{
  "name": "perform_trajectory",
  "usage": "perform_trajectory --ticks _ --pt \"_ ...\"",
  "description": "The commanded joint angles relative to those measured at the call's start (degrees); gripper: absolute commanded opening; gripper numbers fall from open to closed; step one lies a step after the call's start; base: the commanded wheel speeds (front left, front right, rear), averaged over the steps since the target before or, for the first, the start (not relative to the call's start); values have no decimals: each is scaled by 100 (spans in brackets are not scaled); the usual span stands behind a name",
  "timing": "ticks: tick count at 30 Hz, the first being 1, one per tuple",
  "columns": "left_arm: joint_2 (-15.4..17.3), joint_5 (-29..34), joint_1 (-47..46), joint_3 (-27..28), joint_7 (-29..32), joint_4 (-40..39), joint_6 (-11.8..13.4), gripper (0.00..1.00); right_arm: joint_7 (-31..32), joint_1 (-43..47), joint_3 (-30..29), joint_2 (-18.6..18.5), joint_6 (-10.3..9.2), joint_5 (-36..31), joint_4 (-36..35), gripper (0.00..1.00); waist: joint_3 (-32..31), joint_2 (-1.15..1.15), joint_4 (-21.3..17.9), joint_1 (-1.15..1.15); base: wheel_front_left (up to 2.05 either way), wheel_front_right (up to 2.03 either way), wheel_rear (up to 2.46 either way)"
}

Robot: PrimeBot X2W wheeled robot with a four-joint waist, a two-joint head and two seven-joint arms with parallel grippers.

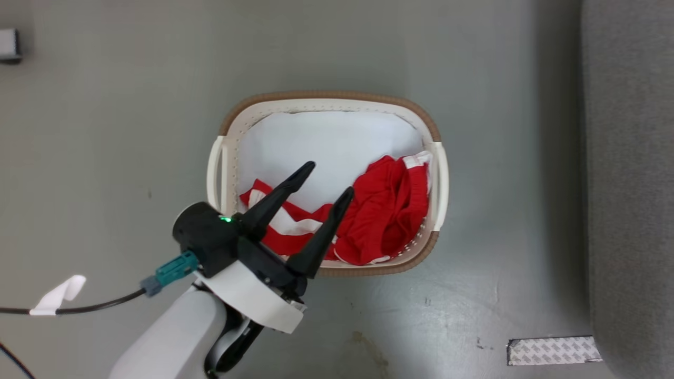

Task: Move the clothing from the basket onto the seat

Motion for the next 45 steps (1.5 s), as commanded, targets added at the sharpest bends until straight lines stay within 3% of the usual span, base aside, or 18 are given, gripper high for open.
perform_trajectory --ticks 1,4,6,7,17,24,32,38,45 --pt "-2 -63 127 90 -12 49 -20 100 -139 92 -314 179 -12 -166 73 0 63 0 101 -2 0 0 0" --pt "-8 -27 236 229 -15 79 -22 100 -347 296 -775 476 -13 -450 270 0 -50 0 6 -2 0 0 0" --pt "2 11 314 277 -16 116 -24 100 -538 325 -842 665 -13 -452 462 44 -196 0 -86 -2 0 0 0" --pt "-1 27 340 298 -16 129 -25 100 -597 401 -856 686 -13 -500 520 100 -276 0 -135 -2 0 0 0" --pt "-182 -38 727 627 -14 336 -21 100 -1027 1331 -132 959 -13 -653 1085 100 -1378 0 -495 -2 0 0 0" --pt "-428 96 1594 1141 -14 628 73 100 -1030 2860 1316 1276 -12 176 -226 100 -2567 0 -540 -2 0 0 0" --pt "-736 430 2628 2098 -14 826 230 100 -1029 4541 3139 1277 -13 1240 -1169 100 -3566 0 -441 -2 0 0 0" --pt "-1036 884 3213 2865 -14 719 190 100 -1024 5502 4076 1278 -13 1469 -1484 100 -3989 0 -290 -2 0 0 0" --pt "-1318 1315 3647 3472 -14 693 55 100 -1024 6123 4891 1280 -12 1835 -1283 100 -4255 0 -204 -2 0 0 0"
